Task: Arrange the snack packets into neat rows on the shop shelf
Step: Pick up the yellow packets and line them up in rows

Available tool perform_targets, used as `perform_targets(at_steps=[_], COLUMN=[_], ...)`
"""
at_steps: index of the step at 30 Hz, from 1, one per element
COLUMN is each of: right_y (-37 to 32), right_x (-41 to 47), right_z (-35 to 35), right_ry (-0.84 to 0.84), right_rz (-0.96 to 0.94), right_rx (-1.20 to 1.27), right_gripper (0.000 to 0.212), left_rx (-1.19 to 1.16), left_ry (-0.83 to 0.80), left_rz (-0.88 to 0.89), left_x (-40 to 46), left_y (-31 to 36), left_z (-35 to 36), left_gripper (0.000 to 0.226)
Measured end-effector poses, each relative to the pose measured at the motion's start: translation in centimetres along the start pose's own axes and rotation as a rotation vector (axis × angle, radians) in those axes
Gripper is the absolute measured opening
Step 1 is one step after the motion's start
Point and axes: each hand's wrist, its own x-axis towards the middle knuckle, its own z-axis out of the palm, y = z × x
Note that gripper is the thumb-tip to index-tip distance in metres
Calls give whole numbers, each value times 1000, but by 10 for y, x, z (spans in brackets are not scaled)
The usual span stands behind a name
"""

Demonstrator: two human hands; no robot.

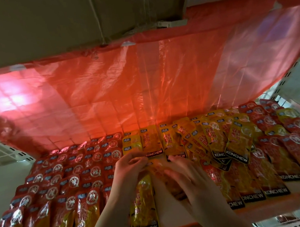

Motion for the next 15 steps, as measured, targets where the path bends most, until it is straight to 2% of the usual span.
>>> perform_targets(at_steps=[2,6,9,11,15], right_y=[1,4,10,16,28], right_x=[8,24,38,48,75], right_z=[1,3,1,7,26], right_ry=[49,60,62,80,118], right_rz=[4,46,96,117,186], right_rx=[28,52,90,51,-66], right_gripper=[34,31,31,32,29], left_rx=[-7,81,304,475,661], left_ry=[-57,-67,-27,24,84], left_rz=[-16,66,257,391,501], left_x=[-1,0,2,3,12], left_y=[-3,-4,-3,-2,-2], left_z=[4,8,5,-1,-14], left_gripper=[10,13,28,28,27])
